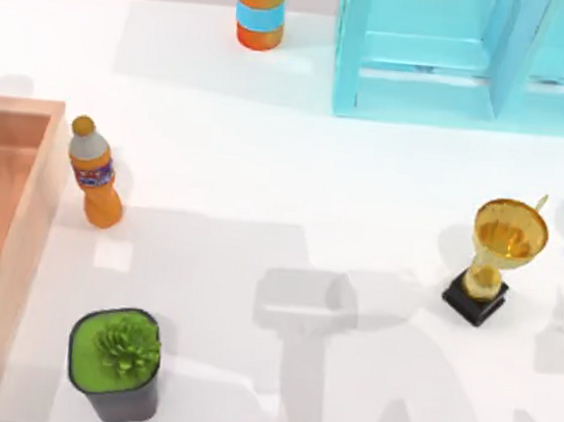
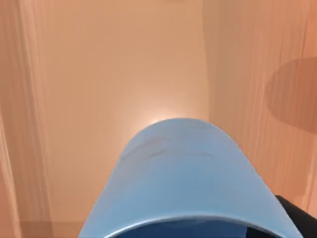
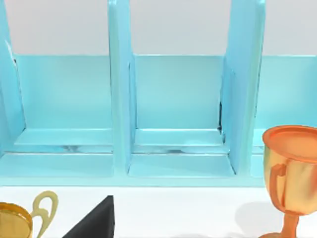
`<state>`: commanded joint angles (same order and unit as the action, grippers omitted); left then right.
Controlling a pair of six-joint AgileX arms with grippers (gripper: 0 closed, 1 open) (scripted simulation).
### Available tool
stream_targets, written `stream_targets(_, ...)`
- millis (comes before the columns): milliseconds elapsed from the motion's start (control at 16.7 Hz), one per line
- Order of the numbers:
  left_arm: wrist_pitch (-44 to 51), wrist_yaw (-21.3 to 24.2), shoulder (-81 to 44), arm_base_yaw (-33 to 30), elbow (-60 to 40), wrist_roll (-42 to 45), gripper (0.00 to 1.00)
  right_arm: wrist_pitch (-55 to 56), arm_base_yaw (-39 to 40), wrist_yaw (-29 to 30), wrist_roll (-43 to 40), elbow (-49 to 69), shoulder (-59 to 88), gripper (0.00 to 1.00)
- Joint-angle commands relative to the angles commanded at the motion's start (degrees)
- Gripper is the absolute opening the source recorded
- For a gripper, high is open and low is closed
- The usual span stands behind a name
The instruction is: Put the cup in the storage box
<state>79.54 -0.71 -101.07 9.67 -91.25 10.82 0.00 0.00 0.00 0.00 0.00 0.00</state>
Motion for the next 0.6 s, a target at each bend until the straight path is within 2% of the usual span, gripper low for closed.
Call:
stream_targets(360,0.2,-0.1,0.0,0.1,0.4,0.5,0.00,0.0,0.0,0.0,0.0,0.0,0.0,1.00)
stream_targets(600,-5.2,0.0,-0.2,0.9,5.4,1.0,0.00,0.0,0.0,0.0,0.0,0.0,0.0,1.00)
